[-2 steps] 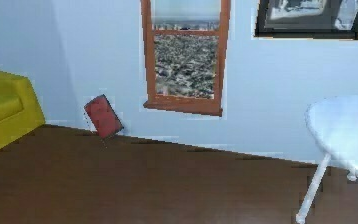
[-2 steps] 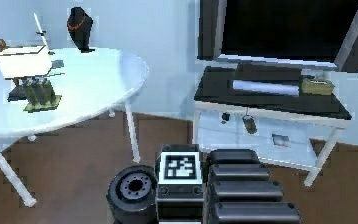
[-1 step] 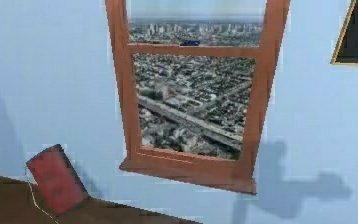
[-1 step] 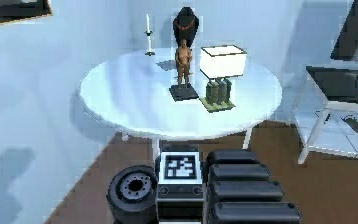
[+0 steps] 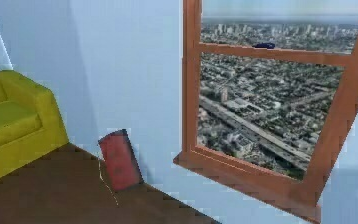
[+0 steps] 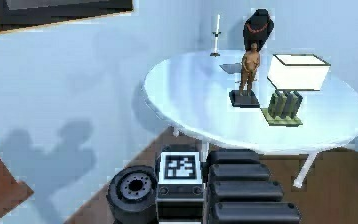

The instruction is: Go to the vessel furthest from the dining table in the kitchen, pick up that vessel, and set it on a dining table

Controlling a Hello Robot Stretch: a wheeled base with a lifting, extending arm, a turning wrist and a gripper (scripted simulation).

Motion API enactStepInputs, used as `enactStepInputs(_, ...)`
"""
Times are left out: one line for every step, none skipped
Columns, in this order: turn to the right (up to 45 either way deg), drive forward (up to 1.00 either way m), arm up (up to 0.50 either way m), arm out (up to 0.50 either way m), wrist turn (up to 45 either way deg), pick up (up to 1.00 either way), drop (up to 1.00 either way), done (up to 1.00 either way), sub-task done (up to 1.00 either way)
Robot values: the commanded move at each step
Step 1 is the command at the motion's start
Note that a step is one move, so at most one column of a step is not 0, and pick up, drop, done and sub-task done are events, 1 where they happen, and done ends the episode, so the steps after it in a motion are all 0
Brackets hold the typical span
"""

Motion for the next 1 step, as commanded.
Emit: enactStepInputs(0.0, 0.05, 0.0, 0.0, 0.0, 0.0, 0.0, 0.0, 0.0)
